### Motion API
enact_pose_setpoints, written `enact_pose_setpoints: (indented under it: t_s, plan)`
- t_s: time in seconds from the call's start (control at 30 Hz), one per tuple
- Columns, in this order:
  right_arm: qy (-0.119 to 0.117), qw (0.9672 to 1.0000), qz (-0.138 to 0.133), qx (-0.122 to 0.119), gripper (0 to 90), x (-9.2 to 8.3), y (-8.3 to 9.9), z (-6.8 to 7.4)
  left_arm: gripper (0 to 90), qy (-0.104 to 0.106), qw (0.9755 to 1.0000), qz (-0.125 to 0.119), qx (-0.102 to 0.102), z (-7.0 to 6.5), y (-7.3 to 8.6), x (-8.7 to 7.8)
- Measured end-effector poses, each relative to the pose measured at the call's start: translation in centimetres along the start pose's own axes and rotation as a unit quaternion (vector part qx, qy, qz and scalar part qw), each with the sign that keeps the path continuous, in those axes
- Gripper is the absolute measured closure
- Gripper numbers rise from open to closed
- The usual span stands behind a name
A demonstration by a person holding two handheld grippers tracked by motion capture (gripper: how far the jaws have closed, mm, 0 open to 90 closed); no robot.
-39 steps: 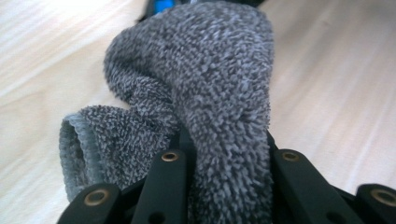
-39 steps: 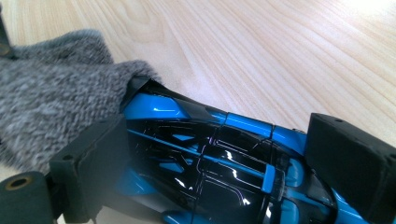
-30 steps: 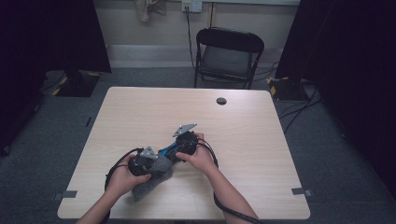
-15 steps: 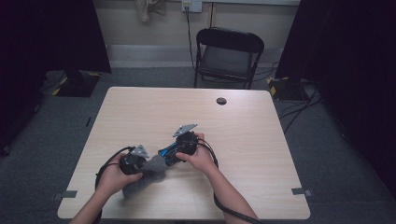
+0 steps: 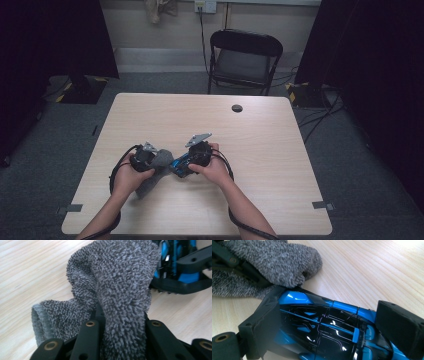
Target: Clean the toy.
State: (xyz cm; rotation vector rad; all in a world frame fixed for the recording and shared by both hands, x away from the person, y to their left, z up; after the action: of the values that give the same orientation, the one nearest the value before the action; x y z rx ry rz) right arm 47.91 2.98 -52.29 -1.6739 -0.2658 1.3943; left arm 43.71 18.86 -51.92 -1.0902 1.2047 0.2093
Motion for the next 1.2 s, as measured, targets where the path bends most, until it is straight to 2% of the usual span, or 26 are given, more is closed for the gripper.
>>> enact_pose_setpoints:
  t_s: [0.07,0.17,0.23,0.3,0.43,0.53,0.63,0.7,0.8,0.93,1.13,1.2]
  plan:
    - [0.0,1.0,0.0,0.0,6.4,0.0,0.0,0.0,68.2,0.005,1.0,-0.003,0.005,-0.1,-0.1,-0.1]
    - [0.0,1.0,-0.001,0.0,6.4,0.0,0.0,0.0,45.8,0.001,0.9997,-0.023,0.006,0.0,-0.1,-0.5]
    - [0.0,1.0,-0.001,0.001,6.4,0.0,0.0,0.0,38.7,-0.004,0.9991,-0.037,0.02,0.0,-0.4,-1.3]
    - [0.0,1.0,-0.002,0.001,6.3,0.0,0.0,0.0,38.0,-0.009,0.9982,-0.052,0.03,0.0,-0.7,-1.9]
    - [0.001,1.0,-0.003,0.002,6.3,0.0,0.0,0.0,42.0,-0.006,0.9978,-0.06,0.027,0.3,-0.9,-2.2]
    - [0.0,1.0,-0.003,0.002,6.4,0.0,0.0,0.0,53.1,0.008,0.9985,-0.045,0.031,0.7,-0.2,-1.2]
    - [0.0,1.0,-0.004,0.001,6.4,0.0,0.0,0.0,61.1,0.022,0.9989,-0.037,0.018,0.7,0.1,-0.7]
    - [0.0,1.0,-0.006,0.001,6.4,0.0,0.1,0.0,66.4,0.023,0.999,-0.035,0.013,0.7,0.1,-0.6]
    - [0.0,1.0,-0.008,0.001,6.4,0.0,0.1,0.0,71.1,0.027,0.9992,-0.027,-0.006,0.6,0.2,0.0]
    - [0.001,1.0,-0.006,0.001,6.4,0.0,0.1,0.0,74.2,0.038,0.9984,-0.026,-0.033,0.2,0.1,0.2]
    - [0.0,1.0,-0.007,0.001,6.4,0.0,0.1,0.0,75.6,0.055,0.9973,-0.022,-0.043,-0.4,0.3,0.0]
    - [0.0,1.0,-0.007,0.001,6.4,0.0,0.1,0.0,75.8,0.056,0.9974,-0.022,-0.041,-0.6,0.3,0.0]
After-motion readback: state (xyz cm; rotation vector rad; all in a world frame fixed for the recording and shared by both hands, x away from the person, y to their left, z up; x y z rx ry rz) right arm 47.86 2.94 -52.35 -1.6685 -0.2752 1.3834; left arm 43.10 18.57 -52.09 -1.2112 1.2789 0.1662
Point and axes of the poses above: each handheld gripper's, and its own axes: x roughly forward along the jaws, y roughly out of its underside, z roughly to its left, the point moved 6 cm from there along x, roughly forward along the jaws
